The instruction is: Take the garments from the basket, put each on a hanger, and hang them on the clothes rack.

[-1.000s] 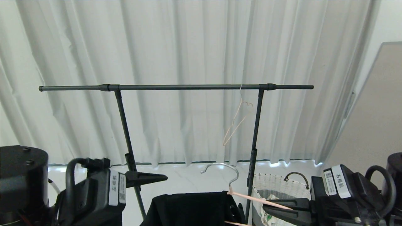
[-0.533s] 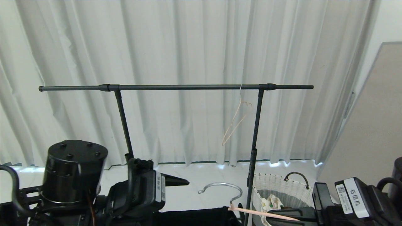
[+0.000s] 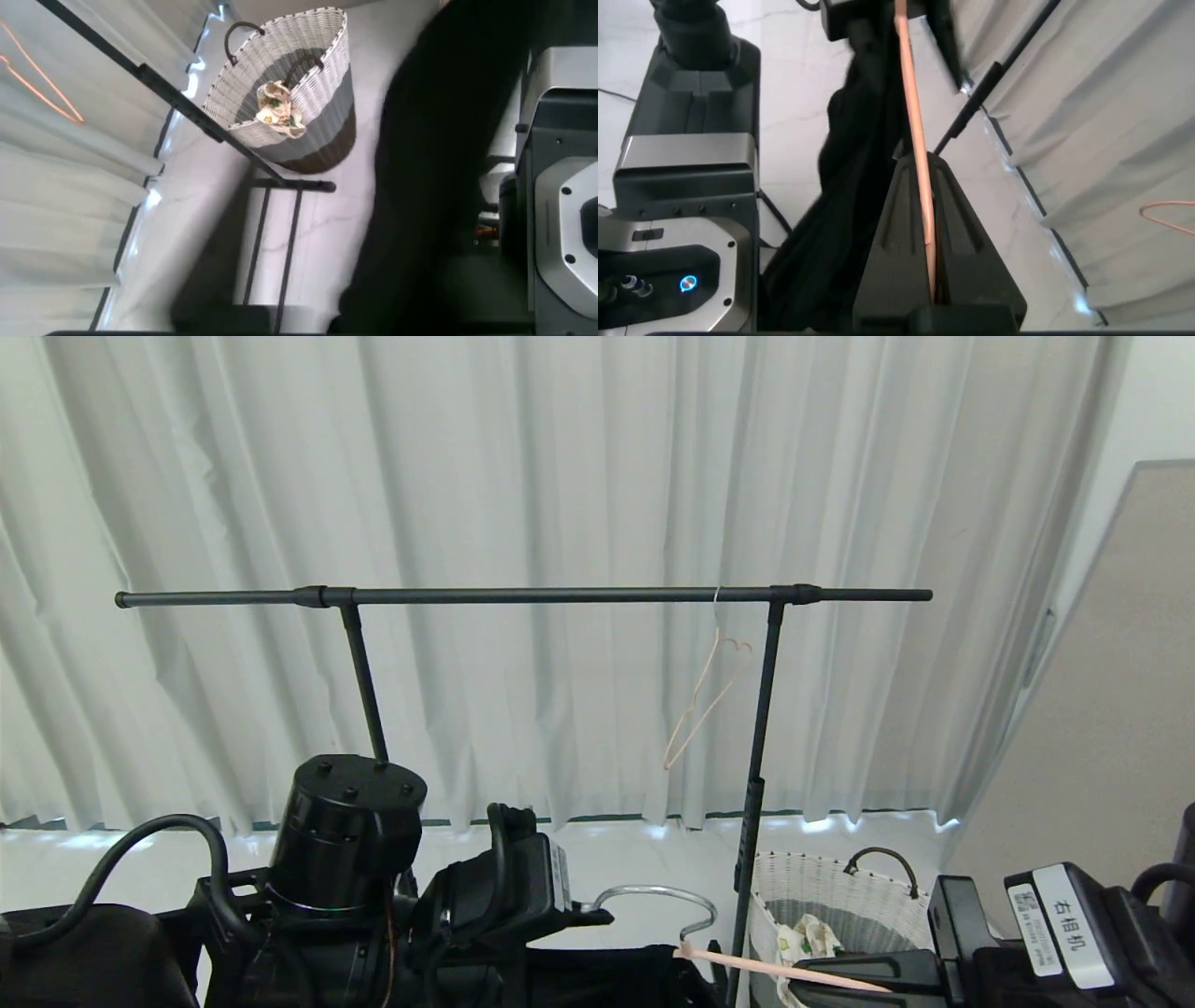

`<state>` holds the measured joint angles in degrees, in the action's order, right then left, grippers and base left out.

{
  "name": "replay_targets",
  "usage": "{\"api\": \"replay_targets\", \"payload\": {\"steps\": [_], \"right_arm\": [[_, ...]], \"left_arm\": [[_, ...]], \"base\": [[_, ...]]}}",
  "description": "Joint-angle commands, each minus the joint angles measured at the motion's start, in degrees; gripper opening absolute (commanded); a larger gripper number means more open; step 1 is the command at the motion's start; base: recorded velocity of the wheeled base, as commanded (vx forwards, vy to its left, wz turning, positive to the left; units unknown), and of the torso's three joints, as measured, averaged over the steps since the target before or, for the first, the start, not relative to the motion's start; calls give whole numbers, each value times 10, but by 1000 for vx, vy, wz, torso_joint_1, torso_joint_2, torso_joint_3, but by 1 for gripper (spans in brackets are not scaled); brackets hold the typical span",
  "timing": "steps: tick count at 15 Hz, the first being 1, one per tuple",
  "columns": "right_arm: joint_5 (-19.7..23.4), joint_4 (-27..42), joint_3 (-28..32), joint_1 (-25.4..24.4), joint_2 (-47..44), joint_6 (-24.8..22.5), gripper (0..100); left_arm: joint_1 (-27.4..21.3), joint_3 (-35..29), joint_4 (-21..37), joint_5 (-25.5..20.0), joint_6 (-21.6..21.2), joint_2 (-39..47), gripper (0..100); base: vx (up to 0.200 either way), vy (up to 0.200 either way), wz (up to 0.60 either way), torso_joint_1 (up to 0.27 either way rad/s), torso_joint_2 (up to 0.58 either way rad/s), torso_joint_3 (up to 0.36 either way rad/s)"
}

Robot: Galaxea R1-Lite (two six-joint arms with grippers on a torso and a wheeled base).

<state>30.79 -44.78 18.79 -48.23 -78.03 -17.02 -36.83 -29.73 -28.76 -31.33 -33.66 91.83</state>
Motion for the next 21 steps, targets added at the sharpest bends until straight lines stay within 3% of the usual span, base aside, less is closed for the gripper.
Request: {"api": "replay_targets", "payload": {"steps": [1, 3, 4, 7, 9, 11, 13, 14, 17, 18, 20, 21], "right_arm": [[1, 0, 0, 0, 3, 0, 0], [-1, 0, -2, 0, 6, 0, 0], [-4, 0, -3, 0, 12, -1, 100], [-13, 0, -9, 0, 13, -10, 100], [-67, 0, -16, 1, 21, -12, 100], [-91, 1, -29, 6, 31, -12, 100], [-110, 1, -46, 12, 31, -12, 100], [-120, 1, -59, 11, 31, -12, 100], [-127, 1, -75, 12, 21, -9, 100], [-137, 1, -75, 14, 10, -2, 100], [-159, 0, -62, 14, -29, 49, 100], [-170, 0, -33, 13, -70, 98, 100]], "left_arm": [[0, 0, 0, 0, 0, 5, 0], [0, 0, 0, 0, 0, 5, 0], [0, -1, -1, 0, 1, 5, 0], [1, -1, -1, 1, 1, 5, 0], [5, 8, 0, 18, 1, 5, 0], [15, 20, 0, 78, 2, 4, 0], [33, 45, 0, 169, 3, 3, 0], [38, 49, 0, 181, 9, 2, 0], [40, 35, 0, 240, 79, -3, 0], [40, 22, 0, 303, 118, 0, 0], [26, -27, 1, 344, 213, 5, 0], [23, -56, 3, 355, 219, 6, 0]], "base": [[0, 0, 0, 0, 0, 0], [0, 0, 0, 0, 0, 0], [0, 0, 0, 0, 0, 0], [0, 0, 0, 0, 0, 0], [0, 0, 0, 0, 0, 0], [0, 0, 0, 0, 0, 0], [0, 0, 0, 0, 0, 0], [0, 0, 0, 0, 0, 0], [0, 0, 0, 0, 0, 0], [0, 0, 0, 0, 0, 0], [0, 0, 0, 0, 0, 0], [0, 0, 0, 0, 0, 0]]}}
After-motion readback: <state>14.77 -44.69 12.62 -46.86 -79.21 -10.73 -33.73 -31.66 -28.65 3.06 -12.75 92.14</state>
